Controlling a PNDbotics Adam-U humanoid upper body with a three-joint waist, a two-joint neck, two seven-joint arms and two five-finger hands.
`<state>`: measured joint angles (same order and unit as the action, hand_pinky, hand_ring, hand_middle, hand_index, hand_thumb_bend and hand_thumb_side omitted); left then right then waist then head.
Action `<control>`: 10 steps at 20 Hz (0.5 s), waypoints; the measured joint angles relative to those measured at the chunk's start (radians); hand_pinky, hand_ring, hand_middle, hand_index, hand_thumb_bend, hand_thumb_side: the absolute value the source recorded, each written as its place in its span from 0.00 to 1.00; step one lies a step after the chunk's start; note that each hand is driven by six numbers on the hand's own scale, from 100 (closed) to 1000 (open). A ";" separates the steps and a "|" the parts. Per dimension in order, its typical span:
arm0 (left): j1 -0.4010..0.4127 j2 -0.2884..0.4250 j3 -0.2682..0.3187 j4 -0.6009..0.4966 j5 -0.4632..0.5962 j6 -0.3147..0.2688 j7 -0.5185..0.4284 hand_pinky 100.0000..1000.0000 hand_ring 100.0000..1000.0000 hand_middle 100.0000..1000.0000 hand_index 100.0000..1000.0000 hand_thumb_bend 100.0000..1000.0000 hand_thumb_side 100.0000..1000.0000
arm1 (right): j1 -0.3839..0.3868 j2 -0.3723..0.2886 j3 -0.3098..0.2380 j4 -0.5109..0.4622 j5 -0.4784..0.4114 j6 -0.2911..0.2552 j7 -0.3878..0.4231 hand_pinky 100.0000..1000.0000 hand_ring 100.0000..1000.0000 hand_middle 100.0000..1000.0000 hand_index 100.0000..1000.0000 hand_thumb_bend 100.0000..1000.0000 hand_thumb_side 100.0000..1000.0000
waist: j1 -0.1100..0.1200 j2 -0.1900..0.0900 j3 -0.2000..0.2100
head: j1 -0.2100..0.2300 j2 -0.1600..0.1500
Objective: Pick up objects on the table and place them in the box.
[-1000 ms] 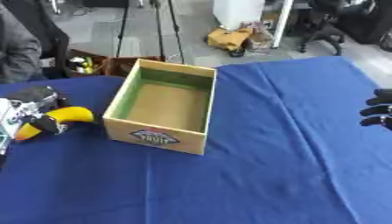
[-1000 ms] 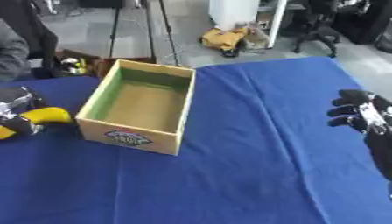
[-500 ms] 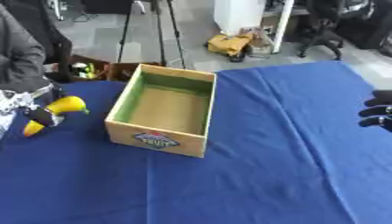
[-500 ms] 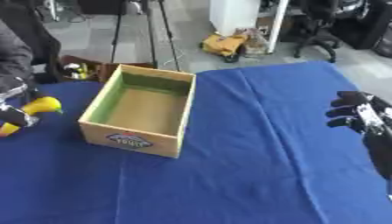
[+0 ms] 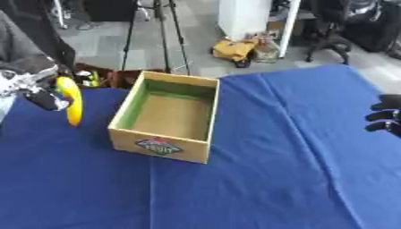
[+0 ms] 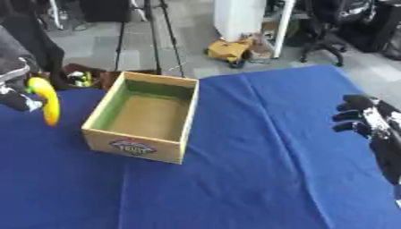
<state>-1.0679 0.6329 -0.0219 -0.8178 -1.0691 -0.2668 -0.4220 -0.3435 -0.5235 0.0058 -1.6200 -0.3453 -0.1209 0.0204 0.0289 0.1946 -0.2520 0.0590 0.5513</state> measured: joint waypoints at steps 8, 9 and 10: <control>-0.069 -0.036 -0.024 -0.081 0.039 -0.036 -0.001 0.75 0.56 0.51 0.62 0.02 0.20 | 0.001 -0.001 0.000 0.005 0.000 0.000 0.004 0.53 0.59 0.58 0.73 0.00 0.63 | 0.010 -0.022 -0.019 | 0.001 0.001; -0.075 -0.045 -0.028 -0.089 0.044 -0.040 -0.002 0.75 0.56 0.51 0.62 0.00 0.07 | 0.001 -0.001 0.000 0.005 0.000 0.000 0.005 0.53 0.59 0.58 0.73 0.00 0.62 | 0.011 -0.023 -0.023 | 0.001 0.001; -0.079 -0.056 -0.032 -0.095 0.050 -0.045 -0.003 0.75 0.56 0.51 0.62 0.00 0.07 | 0.001 -0.001 0.001 0.005 -0.001 -0.001 0.006 0.53 0.59 0.58 0.73 0.00 0.62 | 0.012 -0.023 -0.026 | 0.001 0.001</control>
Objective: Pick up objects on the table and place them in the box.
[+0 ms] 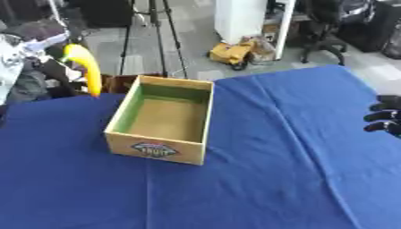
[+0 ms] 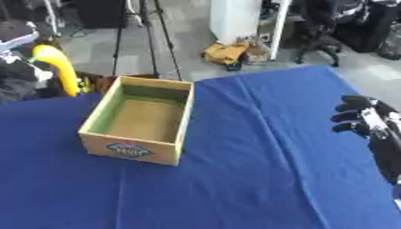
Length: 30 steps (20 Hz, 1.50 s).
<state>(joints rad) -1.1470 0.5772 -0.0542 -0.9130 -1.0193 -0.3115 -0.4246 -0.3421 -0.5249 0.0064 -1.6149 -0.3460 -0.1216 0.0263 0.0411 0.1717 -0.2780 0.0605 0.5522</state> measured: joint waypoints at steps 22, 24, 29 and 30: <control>0.029 -0.109 -0.077 0.006 -0.084 -0.049 -0.045 0.80 0.57 0.54 0.64 0.05 0.06 | -0.007 0.002 0.006 0.003 -0.003 0.002 0.009 0.53 0.59 0.58 0.73 0.00 0.62 | 0.021 0.015 -0.047 | 0.010 -0.011; 0.031 -0.122 -0.084 0.013 -0.120 -0.052 -0.047 0.80 0.57 0.54 0.64 0.06 0.06 | -0.010 0.002 0.006 0.006 -0.003 0.003 0.009 0.53 0.59 0.58 0.73 0.00 0.62 | 0.021 0.018 -0.056 | 0.014 -0.014; 0.040 -0.164 -0.090 0.029 -0.212 -0.064 -0.037 0.80 0.57 0.54 0.64 0.06 0.08 | -0.012 0.008 0.006 0.006 -0.004 0.002 0.011 0.53 0.59 0.58 0.73 0.00 0.62 | 0.021 0.026 -0.070 | 0.023 -0.020; 0.041 -0.173 -0.090 0.035 -0.230 -0.068 -0.032 0.79 0.57 0.54 0.64 0.07 0.08 | -0.013 0.011 0.006 0.006 -0.004 0.002 0.011 0.53 0.59 0.58 0.73 0.00 0.62 | 0.020 0.028 -0.073 | 0.024 -0.022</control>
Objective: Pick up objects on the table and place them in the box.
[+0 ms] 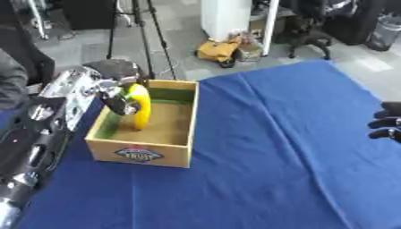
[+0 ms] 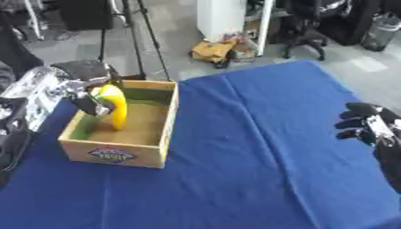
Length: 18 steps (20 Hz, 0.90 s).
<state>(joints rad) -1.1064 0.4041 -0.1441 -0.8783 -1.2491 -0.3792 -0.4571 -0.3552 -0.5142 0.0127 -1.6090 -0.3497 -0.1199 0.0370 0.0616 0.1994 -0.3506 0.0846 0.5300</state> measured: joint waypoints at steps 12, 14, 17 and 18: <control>0.064 -0.081 0.013 0.099 -0.030 -0.034 0.035 0.77 0.65 0.62 0.72 0.22 0.23 | -0.006 0.014 0.000 0.000 -0.003 0.000 0.000 0.53 0.58 0.58 0.73 0.00 0.62 | -0.018 0.024 -0.005 | -0.001 -0.005; 0.068 -0.085 0.014 0.102 -0.012 -0.040 0.039 0.81 0.74 0.73 0.80 0.73 0.61 | -0.006 0.017 0.000 0.000 -0.003 -0.001 0.000 0.53 0.58 0.58 0.73 0.00 0.63 | -0.019 0.024 -0.004 | -0.003 -0.005; 0.072 -0.089 0.021 0.098 0.029 -0.063 0.055 0.86 0.81 0.79 0.84 1.00 0.76 | -0.006 0.017 0.000 0.000 -0.004 -0.001 -0.001 0.53 0.58 0.58 0.73 0.00 0.63 | -0.021 0.024 0.002 | -0.008 -0.005; 0.074 -0.088 0.025 0.090 0.043 -0.072 0.064 0.86 0.81 0.80 0.84 1.00 0.79 | -0.006 0.017 0.000 0.000 -0.004 -0.001 -0.001 0.53 0.58 0.58 0.73 0.00 0.63 | -0.023 0.024 0.004 | -0.009 -0.005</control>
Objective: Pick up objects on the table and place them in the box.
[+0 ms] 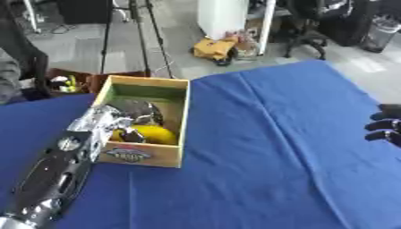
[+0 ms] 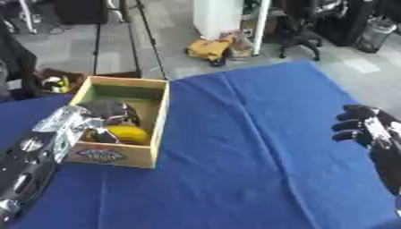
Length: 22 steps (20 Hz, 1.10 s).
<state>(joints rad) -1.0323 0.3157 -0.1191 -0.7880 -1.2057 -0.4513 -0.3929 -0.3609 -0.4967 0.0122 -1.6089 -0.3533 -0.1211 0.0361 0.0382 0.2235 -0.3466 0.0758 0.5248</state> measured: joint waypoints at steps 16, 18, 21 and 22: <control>0.159 0.069 0.204 -0.378 0.265 0.007 0.254 0.65 0.73 0.71 0.75 0.71 0.82 | 0.019 0.000 -0.030 -0.001 0.000 -0.014 -0.023 0.53 0.58 0.58 0.73 0.00 0.63 | -0.028 -0.001 0.175 | -0.061 -0.007; 0.212 0.072 0.217 -0.432 0.299 0.035 0.288 0.60 0.70 0.68 0.73 0.67 0.84 | 0.021 -0.001 -0.036 -0.009 -0.001 -0.017 -0.027 0.53 0.58 0.58 0.73 0.00 0.63 | -0.029 0.000 0.200 | -0.071 -0.013; 0.293 0.070 0.222 -0.500 0.349 0.082 0.338 0.58 0.68 0.66 0.73 0.62 0.85 | 0.028 -0.001 -0.041 -0.029 -0.006 -0.022 -0.034 0.54 0.59 0.58 0.73 0.00 0.63 | -0.031 0.002 0.216 | -0.082 -0.022; 0.316 0.063 0.227 -0.511 0.365 0.098 0.354 0.58 0.68 0.66 0.73 0.62 0.86 | 0.031 -0.002 -0.044 -0.037 -0.008 -0.024 -0.037 0.54 0.59 0.59 0.73 0.00 0.63 | -0.032 0.002 0.223 | -0.086 -0.027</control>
<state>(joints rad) -0.7162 0.3784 0.1077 -1.2987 -0.8407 -0.3537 -0.0385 -0.3295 -0.4985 -0.0320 -1.6456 -0.3618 -0.1447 -0.0008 0.0060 0.2259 -0.1237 -0.0104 0.4980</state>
